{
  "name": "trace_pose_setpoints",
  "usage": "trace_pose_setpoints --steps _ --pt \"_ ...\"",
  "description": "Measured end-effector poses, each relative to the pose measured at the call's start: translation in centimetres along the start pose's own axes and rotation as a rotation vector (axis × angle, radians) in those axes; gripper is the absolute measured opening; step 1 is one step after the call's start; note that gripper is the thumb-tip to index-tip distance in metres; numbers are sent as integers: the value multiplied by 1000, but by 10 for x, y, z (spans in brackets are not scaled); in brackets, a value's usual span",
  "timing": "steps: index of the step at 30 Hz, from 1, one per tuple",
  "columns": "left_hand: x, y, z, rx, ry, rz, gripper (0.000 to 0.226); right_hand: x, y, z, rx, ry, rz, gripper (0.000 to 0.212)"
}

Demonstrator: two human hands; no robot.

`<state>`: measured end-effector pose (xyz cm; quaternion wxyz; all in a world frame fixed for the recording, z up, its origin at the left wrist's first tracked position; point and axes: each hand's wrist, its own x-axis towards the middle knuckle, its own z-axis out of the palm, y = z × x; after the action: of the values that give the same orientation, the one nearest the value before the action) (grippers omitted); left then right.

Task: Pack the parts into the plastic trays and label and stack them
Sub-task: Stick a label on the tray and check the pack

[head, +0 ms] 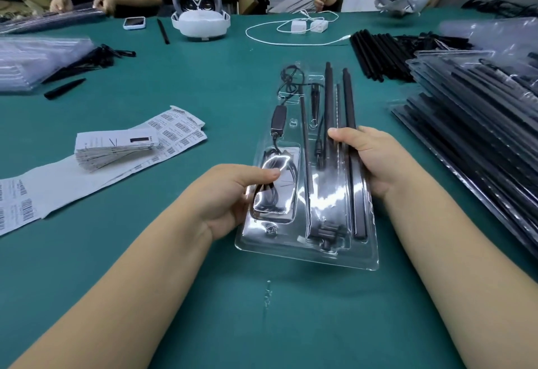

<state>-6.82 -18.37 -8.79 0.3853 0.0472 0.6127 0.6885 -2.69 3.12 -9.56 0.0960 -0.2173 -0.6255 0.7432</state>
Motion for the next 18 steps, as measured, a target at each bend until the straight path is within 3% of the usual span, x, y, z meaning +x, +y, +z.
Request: trace_pose_setpoints --steps 4,7,10,15,17,18 --pt "3 -2 1 -44 63 55 24 -1 -2 -1 -68 -28 47 30" --pt "4 0 0 -19 156 131 11 -5 -4 -3 -138 -137 78 24" --pt "5 5 -8 -24 226 233 20 -8 -5 1 -188 -177 60 16" --pt "1 16 -21 33 213 247 19 -11 -2 11 -341 -184 37 48" --pt "1 18 -26 56 190 215 11 -13 -2 14 -372 -187 51 53" --pt "1 17 -27 61 175 195 18 -14 -2 14 -383 -175 44 52"
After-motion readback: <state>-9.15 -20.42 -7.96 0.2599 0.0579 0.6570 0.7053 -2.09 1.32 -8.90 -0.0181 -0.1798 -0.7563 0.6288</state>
